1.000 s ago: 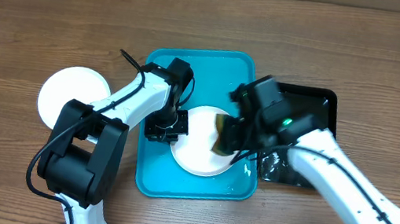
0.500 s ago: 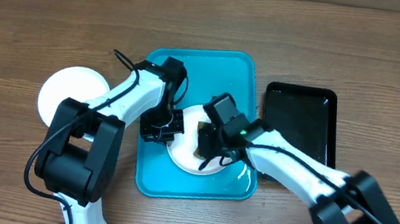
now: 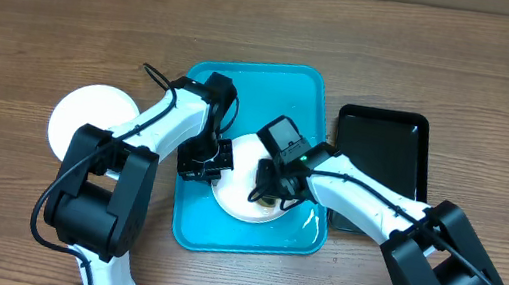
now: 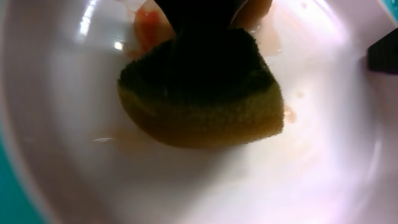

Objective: Clean dirty plates on tray and stack at the side
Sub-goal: 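Scrub the white plate with the sponge in the right gripper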

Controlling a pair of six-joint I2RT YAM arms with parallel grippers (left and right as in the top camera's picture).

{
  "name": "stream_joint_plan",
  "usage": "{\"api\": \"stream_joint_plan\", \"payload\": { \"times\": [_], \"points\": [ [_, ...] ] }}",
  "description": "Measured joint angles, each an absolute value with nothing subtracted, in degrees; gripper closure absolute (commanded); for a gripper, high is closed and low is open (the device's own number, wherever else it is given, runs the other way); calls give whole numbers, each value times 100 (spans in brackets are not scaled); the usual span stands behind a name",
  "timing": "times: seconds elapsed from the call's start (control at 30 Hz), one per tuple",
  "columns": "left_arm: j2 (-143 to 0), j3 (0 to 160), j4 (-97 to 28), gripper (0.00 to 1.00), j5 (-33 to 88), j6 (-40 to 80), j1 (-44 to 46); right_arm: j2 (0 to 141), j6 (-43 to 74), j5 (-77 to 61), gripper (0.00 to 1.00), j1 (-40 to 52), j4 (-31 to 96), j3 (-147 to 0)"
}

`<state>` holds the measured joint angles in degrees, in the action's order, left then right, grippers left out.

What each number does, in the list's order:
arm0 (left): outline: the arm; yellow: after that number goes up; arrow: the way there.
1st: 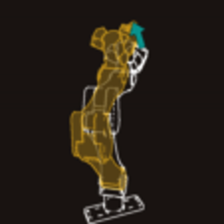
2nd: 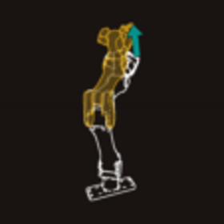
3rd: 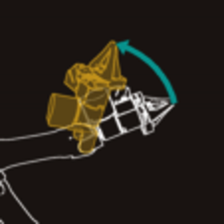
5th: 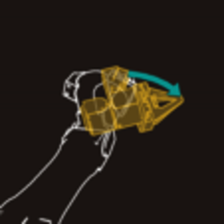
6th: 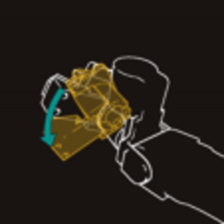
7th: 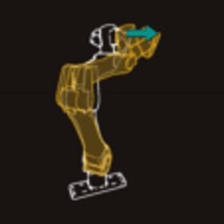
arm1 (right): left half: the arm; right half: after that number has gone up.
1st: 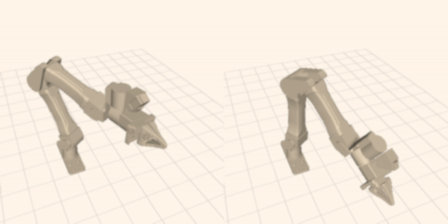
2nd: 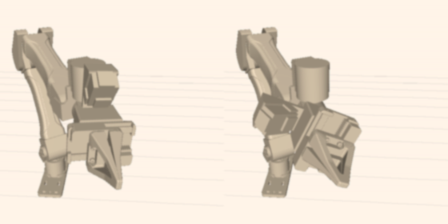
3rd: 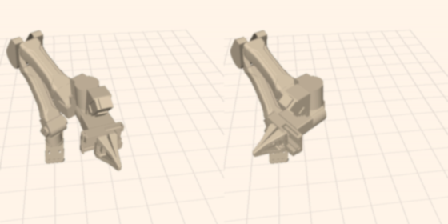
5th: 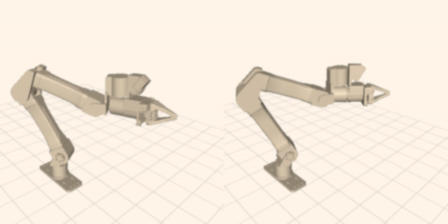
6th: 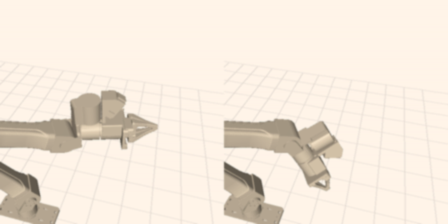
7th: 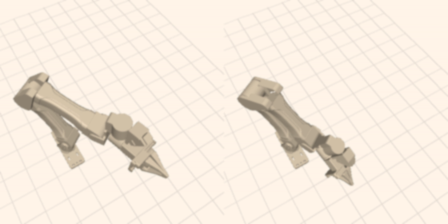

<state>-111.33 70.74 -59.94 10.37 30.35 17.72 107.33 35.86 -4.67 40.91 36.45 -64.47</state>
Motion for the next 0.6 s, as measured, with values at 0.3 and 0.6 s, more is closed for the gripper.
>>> {"api": "stream_joint_plan", "payload": {
  "times": [0.3, 0.6],
  "points": [
    [-11144, 7072, -6027, 96, 1229, 3026, 1625, 10731, 4064, -207, 96, 3660, 4244, -6558],
    [-11144, 7070, -5970, 96, 1441, 3009, 1612, 10801, 3953, -71, 96, 3444, 5105, -7013]
  ]
}}
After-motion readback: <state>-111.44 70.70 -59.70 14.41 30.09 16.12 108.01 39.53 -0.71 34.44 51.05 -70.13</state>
